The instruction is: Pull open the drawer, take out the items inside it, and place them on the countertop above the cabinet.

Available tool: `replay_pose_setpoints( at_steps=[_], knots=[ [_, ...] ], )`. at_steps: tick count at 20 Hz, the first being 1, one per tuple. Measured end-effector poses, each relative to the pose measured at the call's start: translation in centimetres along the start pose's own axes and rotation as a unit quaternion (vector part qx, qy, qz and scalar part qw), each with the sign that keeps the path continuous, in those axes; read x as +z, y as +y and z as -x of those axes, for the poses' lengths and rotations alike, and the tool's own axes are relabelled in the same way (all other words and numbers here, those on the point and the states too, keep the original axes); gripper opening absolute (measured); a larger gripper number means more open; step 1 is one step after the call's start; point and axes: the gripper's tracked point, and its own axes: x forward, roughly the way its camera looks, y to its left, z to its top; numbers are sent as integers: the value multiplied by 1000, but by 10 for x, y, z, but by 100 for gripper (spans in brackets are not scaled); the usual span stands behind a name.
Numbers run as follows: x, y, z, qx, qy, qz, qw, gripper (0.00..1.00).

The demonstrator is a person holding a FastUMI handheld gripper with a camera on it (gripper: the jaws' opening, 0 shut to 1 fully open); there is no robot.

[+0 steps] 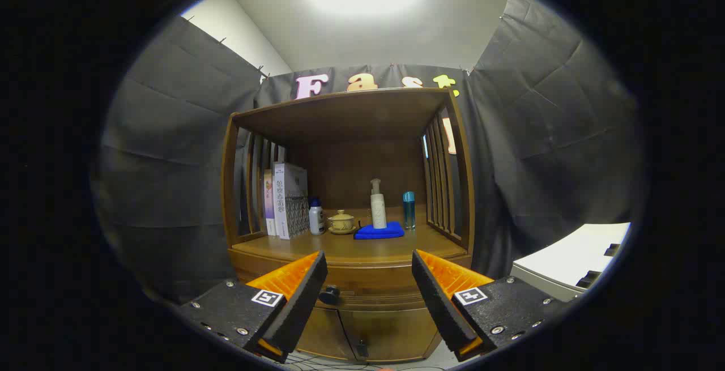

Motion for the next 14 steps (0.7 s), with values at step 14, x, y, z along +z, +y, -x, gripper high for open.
replay_pose_setpoints(
  at_steps=[14],
  knots=[
    [-16,-1,-5,-3,2,9,1000,94]
  ],
)
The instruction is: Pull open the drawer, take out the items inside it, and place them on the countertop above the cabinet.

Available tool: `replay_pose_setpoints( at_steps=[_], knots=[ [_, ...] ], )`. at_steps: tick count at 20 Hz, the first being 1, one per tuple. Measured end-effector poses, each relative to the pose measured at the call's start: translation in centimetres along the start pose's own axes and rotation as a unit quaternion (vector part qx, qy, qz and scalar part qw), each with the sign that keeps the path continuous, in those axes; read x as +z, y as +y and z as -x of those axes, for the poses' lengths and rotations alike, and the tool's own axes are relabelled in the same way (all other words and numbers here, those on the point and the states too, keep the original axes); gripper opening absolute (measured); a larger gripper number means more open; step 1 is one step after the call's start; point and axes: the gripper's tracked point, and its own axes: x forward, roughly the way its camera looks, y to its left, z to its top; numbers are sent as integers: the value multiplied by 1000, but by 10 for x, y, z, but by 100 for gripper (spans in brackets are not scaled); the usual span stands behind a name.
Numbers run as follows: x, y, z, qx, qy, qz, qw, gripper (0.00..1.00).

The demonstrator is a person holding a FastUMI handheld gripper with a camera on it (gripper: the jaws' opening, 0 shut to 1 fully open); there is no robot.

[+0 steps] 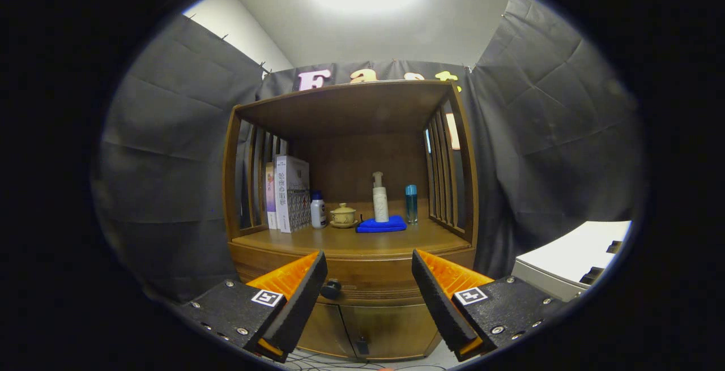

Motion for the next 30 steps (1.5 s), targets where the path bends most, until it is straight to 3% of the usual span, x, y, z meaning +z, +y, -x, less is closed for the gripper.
replay_pose_setpoints(
  at_steps=[12,20,30],
  knots=[
    [-22,8,-6,7,11,-1,1000,94],
    [-56,35,-48,29,47,-33,998,94],
    [-105,65,-104,30,80,11,996,94]
  ],
)
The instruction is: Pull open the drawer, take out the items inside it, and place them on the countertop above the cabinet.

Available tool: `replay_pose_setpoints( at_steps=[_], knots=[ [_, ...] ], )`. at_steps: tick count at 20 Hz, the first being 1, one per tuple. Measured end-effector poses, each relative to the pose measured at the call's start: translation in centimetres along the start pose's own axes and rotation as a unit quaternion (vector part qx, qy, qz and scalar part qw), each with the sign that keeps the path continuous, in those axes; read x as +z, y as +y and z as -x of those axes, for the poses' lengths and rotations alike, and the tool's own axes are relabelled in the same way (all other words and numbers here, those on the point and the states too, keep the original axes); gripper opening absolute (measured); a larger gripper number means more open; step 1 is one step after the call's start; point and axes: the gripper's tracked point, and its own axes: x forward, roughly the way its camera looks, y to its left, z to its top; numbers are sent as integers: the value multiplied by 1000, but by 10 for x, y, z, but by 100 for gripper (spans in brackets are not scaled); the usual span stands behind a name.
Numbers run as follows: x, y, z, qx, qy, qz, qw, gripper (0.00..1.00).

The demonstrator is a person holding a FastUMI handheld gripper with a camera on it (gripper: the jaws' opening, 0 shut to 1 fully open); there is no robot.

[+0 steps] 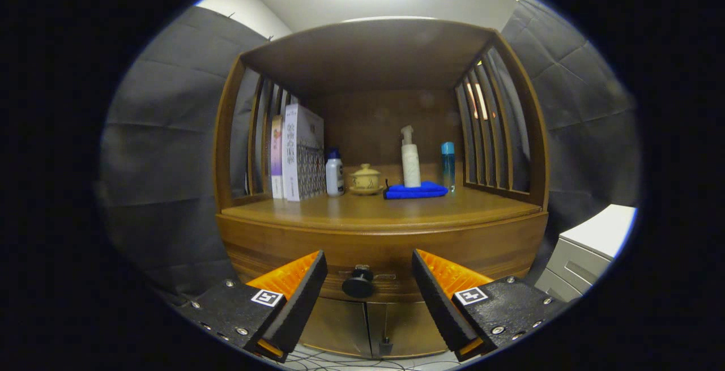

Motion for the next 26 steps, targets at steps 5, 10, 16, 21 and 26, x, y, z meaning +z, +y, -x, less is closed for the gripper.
replay_pose_setpoints(
  at_steps=[5,10,16,21,26],
  knots=[
    [-26,4,-24,-5,24,-1,1000,93],
    [-42,9,-40,-11,40,-16,999,87],
    [-58,11,-54,-13,68,-40,997,68],
    [-58,11,-52,-24,76,-33,996,41],
    [-60,11,-38,-32,79,-13,996,36]
  ],
)
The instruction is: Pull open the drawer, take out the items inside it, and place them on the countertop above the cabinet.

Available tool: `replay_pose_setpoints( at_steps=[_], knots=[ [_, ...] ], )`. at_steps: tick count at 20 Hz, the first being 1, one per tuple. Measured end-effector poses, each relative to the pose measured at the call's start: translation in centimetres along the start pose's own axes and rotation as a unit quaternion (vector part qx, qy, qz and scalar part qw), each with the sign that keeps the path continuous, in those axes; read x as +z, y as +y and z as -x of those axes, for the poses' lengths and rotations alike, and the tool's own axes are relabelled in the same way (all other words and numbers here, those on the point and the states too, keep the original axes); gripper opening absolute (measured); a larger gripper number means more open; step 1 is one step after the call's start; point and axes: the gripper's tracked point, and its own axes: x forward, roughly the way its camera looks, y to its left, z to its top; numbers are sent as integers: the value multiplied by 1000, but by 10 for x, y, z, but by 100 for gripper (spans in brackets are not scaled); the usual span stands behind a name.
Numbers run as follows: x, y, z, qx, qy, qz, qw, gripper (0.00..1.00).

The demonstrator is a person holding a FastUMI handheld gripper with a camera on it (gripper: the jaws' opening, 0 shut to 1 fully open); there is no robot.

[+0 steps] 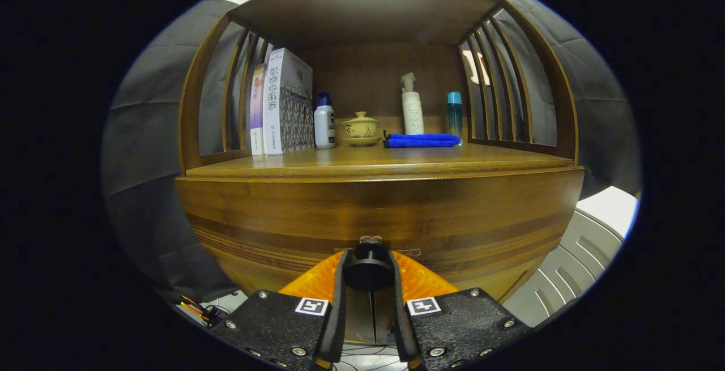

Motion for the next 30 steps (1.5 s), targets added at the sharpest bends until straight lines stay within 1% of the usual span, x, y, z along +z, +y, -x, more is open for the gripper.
replay_pose_setpoints(
  at_steps=[3,22,30],
  knots=[
    [-2,0,11,3,2,3,1000,36],
    [-1,-2,11,-1,-19,15,1000,36],
    [-2,0,9,4,-25,21,999,36]
  ],
)
